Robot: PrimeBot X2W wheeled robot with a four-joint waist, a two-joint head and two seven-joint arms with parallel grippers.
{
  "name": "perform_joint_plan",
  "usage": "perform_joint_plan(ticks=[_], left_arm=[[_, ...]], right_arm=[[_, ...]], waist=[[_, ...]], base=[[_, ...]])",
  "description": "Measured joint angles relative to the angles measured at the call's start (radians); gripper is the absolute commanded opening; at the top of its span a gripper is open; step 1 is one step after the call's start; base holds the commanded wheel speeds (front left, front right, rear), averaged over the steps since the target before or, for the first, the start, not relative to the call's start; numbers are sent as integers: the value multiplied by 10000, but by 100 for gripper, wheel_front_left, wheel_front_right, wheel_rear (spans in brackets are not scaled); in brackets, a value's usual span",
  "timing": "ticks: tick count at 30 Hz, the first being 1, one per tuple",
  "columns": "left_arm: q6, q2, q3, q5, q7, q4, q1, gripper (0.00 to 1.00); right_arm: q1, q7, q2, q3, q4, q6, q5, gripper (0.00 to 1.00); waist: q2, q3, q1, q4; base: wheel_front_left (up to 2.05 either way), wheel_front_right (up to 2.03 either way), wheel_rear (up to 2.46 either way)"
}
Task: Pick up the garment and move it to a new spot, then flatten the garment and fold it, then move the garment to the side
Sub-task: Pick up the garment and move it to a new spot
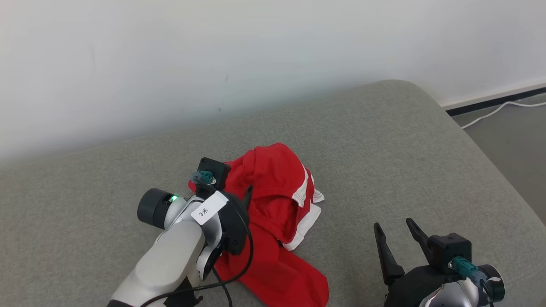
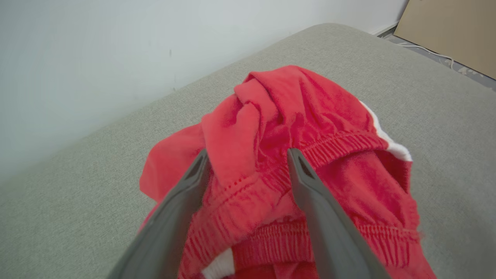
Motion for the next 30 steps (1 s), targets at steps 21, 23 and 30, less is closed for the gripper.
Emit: perform_joint_plan(ticks=[21, 23, 30], left_arm=[[514, 148, 539, -364, -1356, -1925, 220, 100], [660, 426, 688, -364, -1559, -2301, 693, 100], [976, 1724, 1267, -366, -2234, -3981, 3061, 100]], right_arm=[[665, -378, -90, -809, 188, -46, 15, 100], [703, -453, -111, -982, 132, -48, 50, 100], [1319, -782, -451, -1503, -178, -48, 190, 100]], waist=[[0, -1002, -1, 973], [0, -1114, -1, 1110], [-1, -1435, -1, 1635]], base=[[0, 0, 0], [0, 0, 0], [0, 0, 0]])
